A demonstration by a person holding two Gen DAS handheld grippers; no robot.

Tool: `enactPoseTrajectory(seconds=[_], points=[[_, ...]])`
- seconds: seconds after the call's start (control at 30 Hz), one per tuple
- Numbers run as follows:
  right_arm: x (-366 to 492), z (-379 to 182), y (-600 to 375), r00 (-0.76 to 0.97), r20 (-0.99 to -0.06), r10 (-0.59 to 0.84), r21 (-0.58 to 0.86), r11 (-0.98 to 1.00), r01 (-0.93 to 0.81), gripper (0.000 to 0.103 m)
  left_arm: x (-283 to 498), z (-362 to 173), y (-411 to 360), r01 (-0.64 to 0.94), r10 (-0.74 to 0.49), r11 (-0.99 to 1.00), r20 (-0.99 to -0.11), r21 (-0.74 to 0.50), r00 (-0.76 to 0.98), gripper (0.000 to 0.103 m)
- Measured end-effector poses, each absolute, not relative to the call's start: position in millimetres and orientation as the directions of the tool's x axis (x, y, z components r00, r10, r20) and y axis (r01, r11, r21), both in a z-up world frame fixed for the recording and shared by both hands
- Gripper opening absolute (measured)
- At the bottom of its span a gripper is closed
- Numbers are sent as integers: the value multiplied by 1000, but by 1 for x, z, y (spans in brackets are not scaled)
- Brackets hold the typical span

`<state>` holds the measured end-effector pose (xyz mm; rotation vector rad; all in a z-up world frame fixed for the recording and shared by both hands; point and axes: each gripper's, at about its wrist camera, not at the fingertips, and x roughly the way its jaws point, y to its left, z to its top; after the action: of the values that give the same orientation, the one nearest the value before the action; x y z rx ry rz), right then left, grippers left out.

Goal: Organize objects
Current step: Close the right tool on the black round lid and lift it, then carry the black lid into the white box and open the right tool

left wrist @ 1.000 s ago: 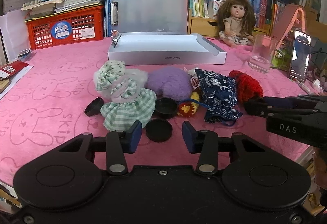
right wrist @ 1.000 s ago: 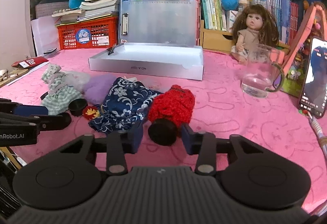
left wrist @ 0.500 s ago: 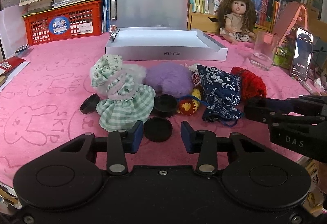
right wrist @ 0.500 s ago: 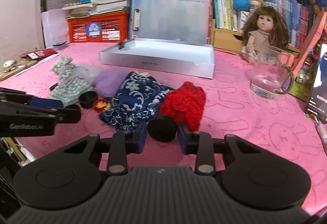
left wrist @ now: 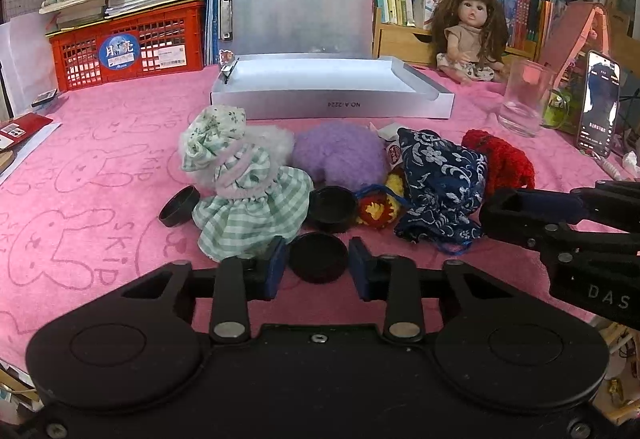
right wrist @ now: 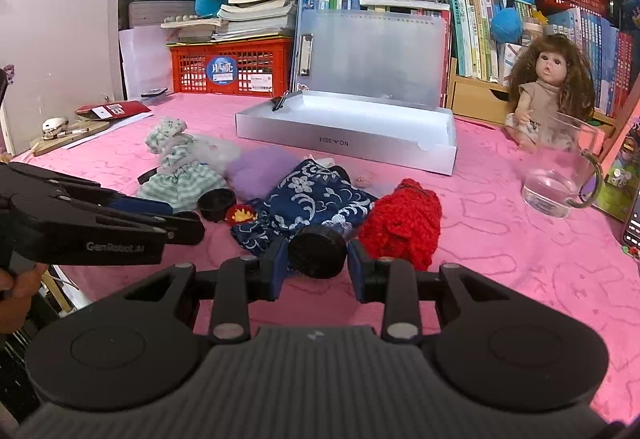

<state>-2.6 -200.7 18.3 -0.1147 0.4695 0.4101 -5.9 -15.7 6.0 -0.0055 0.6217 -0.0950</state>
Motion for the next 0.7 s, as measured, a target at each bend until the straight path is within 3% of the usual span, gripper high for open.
enactPoseTrajectory(seconds=[0.7], points=[[13, 51, -225, 878, -365, 310, 45, 948, -316, 37, 1, 65, -1, 152, -169, 986, -460, -74, 871, 30]])
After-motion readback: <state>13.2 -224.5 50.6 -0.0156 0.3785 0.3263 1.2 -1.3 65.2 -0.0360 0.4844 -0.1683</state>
